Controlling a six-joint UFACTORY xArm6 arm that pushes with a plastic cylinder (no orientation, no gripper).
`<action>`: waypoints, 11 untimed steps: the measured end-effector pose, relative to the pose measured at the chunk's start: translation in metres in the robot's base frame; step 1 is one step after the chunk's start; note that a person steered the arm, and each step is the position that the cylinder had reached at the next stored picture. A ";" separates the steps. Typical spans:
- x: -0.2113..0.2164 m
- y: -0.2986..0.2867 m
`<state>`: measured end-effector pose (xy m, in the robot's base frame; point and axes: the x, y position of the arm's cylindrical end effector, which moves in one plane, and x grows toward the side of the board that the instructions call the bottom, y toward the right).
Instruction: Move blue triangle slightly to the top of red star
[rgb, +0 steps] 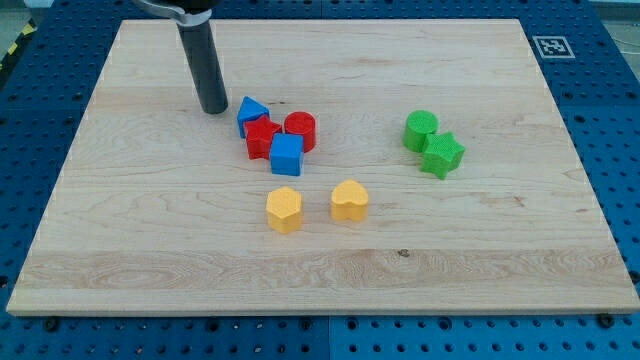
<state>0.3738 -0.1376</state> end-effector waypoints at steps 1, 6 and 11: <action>0.001 0.000; 0.001 0.017; 0.001 0.043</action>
<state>0.3750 -0.0943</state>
